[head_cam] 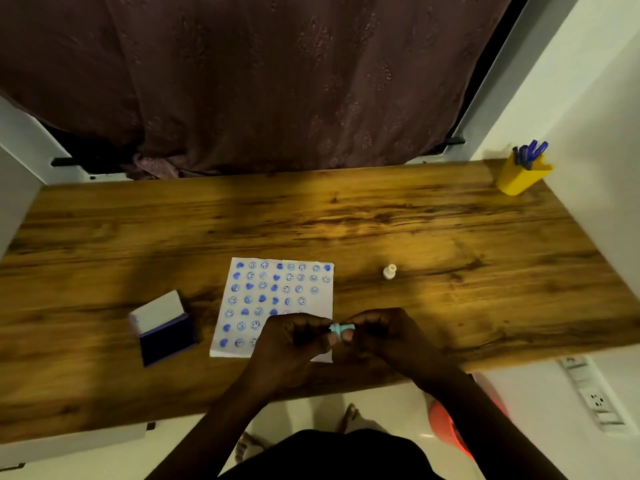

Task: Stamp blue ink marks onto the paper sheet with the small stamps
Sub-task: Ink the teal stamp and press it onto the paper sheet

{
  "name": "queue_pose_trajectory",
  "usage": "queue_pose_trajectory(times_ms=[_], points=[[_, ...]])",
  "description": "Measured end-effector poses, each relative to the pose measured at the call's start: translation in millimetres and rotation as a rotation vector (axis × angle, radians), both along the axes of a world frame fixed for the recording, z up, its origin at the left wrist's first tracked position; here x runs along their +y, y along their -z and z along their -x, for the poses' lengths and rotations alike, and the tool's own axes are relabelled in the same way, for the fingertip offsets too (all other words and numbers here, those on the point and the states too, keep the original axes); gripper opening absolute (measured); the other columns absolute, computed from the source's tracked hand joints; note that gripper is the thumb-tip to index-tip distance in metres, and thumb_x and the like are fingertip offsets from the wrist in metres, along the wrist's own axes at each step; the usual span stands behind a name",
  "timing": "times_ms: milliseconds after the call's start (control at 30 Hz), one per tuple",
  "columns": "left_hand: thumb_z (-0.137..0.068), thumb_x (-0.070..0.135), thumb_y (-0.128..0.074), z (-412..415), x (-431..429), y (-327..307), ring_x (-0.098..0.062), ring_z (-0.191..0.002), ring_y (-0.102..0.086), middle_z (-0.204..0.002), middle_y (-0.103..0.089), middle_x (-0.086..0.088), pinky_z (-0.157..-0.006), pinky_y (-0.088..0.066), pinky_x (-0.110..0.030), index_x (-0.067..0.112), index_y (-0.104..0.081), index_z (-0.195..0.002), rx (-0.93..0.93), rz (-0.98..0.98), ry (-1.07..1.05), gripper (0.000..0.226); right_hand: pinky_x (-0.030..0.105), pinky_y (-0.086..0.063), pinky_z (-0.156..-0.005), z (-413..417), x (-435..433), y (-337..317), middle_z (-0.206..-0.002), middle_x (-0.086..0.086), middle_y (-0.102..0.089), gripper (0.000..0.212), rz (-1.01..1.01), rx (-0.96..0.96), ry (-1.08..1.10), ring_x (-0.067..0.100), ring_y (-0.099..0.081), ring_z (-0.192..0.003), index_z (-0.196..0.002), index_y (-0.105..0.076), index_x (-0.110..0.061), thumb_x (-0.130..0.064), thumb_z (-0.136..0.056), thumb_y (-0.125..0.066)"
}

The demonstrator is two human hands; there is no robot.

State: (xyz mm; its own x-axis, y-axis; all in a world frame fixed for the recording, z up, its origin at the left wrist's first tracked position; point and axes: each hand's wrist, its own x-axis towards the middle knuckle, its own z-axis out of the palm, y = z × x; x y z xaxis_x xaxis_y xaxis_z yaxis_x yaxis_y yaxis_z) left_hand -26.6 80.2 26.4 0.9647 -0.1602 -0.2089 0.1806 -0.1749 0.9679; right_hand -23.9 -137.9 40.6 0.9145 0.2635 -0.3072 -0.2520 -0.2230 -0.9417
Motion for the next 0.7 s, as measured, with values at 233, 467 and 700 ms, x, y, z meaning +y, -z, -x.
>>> queue_pose_trajectory(times_ms=[233, 467, 700], points=[[-0.080, 0.005, -0.087, -6.5, -12.6, 2.9, -0.013, -0.096, -0.081, -0.099, -0.085, 0.007, -0.088, -0.063, -0.029, 0.029, -0.084, -0.101, -0.070, 0.031, 0.025, 0.032, 0.030, -0.059, -0.063, -0.5, -6.5, 2.3, -0.085, 0.007, -0.079, 0.030, 0.016, 0.077, 0.076, 0.025, -0.076, -0.074, -0.097, -0.078, -0.024, -0.052, -0.092, -0.067], [-0.078, 0.003, -0.088, -12.9, -32.6, 7.7, -0.007, -0.094, -0.080, -0.097, -0.084, 0.009, -0.086, -0.062, -0.021, 0.030, -0.081, -0.101, -0.024, 0.019, 0.034, 0.036, 0.032, -0.057, -0.067, -11.4, -37.0, -1.8, -0.074, 0.001, -0.078, 0.028, 0.166, -0.024, 0.042, 0.013, -0.073, -0.067, -0.079, -0.077, -0.026, -0.050, -0.090, -0.069], [-0.079, 0.008, -0.088, -19.0, -33.3, 15.9, -0.003, -0.088, -0.079, -0.091, -0.083, 0.014, -0.079, -0.059, -0.015, 0.035, -0.079, -0.093, 0.001, -0.047, -0.024, 0.031, 0.013, -0.047, -0.054, -20.6, -80.6, 7.2, -0.081, -0.009, -0.076, 0.013, 0.814, -0.340, 0.107, 0.000, -0.066, -0.064, -0.091, -0.075, -0.025, -0.036, -0.085, -0.078]])
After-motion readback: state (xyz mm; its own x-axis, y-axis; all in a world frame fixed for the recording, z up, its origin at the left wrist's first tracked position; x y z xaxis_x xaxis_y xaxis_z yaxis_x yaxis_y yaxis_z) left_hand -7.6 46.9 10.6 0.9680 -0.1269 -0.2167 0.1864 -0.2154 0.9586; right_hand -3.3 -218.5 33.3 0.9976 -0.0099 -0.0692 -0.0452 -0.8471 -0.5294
